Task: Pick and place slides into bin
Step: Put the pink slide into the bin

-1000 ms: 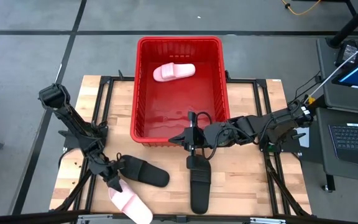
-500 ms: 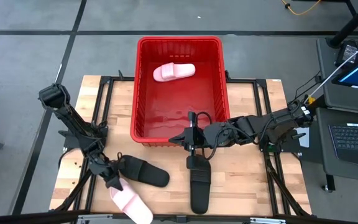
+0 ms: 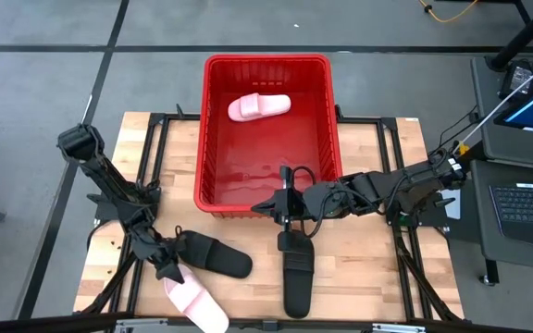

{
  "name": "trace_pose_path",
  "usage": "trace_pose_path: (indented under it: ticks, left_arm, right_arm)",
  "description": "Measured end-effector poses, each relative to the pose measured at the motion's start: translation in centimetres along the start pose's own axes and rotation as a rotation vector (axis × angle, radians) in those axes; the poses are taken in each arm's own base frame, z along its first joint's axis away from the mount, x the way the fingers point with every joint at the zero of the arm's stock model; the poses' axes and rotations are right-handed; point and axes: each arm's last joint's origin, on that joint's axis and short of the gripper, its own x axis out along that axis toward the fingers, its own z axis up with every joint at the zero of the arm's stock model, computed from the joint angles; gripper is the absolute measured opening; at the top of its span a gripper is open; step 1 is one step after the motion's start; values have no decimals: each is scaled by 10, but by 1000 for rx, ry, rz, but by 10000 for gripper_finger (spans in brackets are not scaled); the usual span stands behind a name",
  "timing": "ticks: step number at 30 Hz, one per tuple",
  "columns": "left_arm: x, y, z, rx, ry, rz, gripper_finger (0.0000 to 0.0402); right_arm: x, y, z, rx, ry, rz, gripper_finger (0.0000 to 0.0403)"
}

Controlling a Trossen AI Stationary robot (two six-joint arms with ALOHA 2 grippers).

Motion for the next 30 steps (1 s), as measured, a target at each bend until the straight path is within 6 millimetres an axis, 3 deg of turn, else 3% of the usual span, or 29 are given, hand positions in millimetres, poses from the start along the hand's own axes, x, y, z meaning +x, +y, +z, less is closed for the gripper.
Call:
trace_pose_path:
  ticks: [14, 30]
  left_arm:
    - [-10, -18, 3, -8, -133, -143, 2]
    - [-14, -66, 14, 135, -555, -208, 2]
  right_arm:
    - [0, 0, -4, -15, 42, -2, 10]
    - [0, 0, -5, -47, 49, -1, 10]
